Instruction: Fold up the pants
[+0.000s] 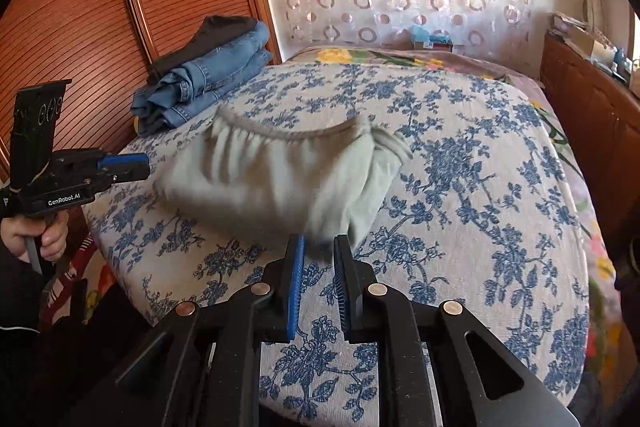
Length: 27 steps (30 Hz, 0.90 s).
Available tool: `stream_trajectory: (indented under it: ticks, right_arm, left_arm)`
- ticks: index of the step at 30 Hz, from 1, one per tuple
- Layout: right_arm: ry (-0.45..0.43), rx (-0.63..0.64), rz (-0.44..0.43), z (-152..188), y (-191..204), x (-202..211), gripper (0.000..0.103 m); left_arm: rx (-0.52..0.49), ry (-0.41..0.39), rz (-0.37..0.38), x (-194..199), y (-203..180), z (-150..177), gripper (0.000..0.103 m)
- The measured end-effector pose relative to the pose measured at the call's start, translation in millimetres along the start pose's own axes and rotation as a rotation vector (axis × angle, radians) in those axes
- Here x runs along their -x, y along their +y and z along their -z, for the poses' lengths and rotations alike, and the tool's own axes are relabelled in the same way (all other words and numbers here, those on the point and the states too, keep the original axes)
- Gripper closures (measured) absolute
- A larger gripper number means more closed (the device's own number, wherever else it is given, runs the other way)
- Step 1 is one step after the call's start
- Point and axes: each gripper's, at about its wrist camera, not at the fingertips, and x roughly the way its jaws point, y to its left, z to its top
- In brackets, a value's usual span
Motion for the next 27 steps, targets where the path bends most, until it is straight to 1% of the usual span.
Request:
stream_trajectory:
  ticks: [1, 2, 3, 4, 5, 6, 7, 8, 12, 17, 20, 22, 26, 27]
  right_arm:
    - [-0.008, 0.0, 0.003, -0.4, 0.1, 4.0, 0.088]
    - [-0.016, 0.001, 0.004, -1.7, -0.2, 7.0, 0.087]
    - [-0.024, 0.003, 0.009, -3.9, -0.6, 8.6, 0.087]
    - [-0.032, 0.007, 0.017, -5.1, 0.0, 8.9, 0.084]
    - [-0.04, 0.009, 0.024, -7.2, 0.4, 9.7, 0.079]
    - [-0.045, 0.009, 0.025, -9.0, 1.2, 9.0, 0.076]
    - [-0.049, 0.007, 0.027, -11.6, 1.5, 7.5, 0.069]
    - [-0.053, 0.008, 0.031, -14.1, 2.1, 5.0, 0.065]
    - [-0.049, 0.02, 0.04, -23.1, 4.8, -15.4, 0.06]
    - [-0.036, 0.022, 0.053, -32.5, 2.2, -43.2, 0.059]
    - [-0.019, 0.01, 0.081, -41.1, -2.1, -57.6, 0.059]
    - [-0.018, -0.004, 0.059, -50.0, -6.1, -64.0, 0.059]
    - [-0.016, -0.027, 0.061, -64.8, -14.9, -73.9, 0.059]
    - [-0.015, -0.031, 0.056, -68.1, -16.7, -77.3, 0.062]
  left_arm:
    - [0.004, -0.01, 0.001, 1.8, 0.4, -2.0, 0.057]
    - [0.009, -0.019, 0.003, 2.1, 1.2, -3.9, 0.047]
    - [0.012, -0.022, 0.005, 1.6, 2.1, -5.6, 0.042]
    - [0.016, -0.026, 0.006, 0.6, 2.3, -8.2, 0.034]
    - [0.018, -0.031, 0.008, -0.8, 2.4, -10.6, 0.033]
    - [0.02, -0.035, 0.007, -2.6, 2.0, -12.9, 0.033]
    - [0.021, -0.039, 0.003, -5.5, 1.2, -15.9, 0.033]
    - [0.019, -0.04, 0.001, -8.6, 0.3, -19.3, 0.033]
    - [0.0, -0.026, -0.003, -24.0, -2.9, -29.9, 0.033]
    - [-0.011, -0.007, -0.011, -44.1, -3.0, -39.1, 0.033]
    - [0.005, 0.009, -0.013, -55.4, 2.0, -43.5, 0.033]
    - [0.013, 0.016, -0.016, -60.5, 5.2, -45.3, 0.033]
    - [0.054, 0.026, -0.013, -71.4, 17.5, -52.2, 0.033]
    - [0.06, 0.03, -0.015, -73.7, 19.6, -52.9, 0.033]
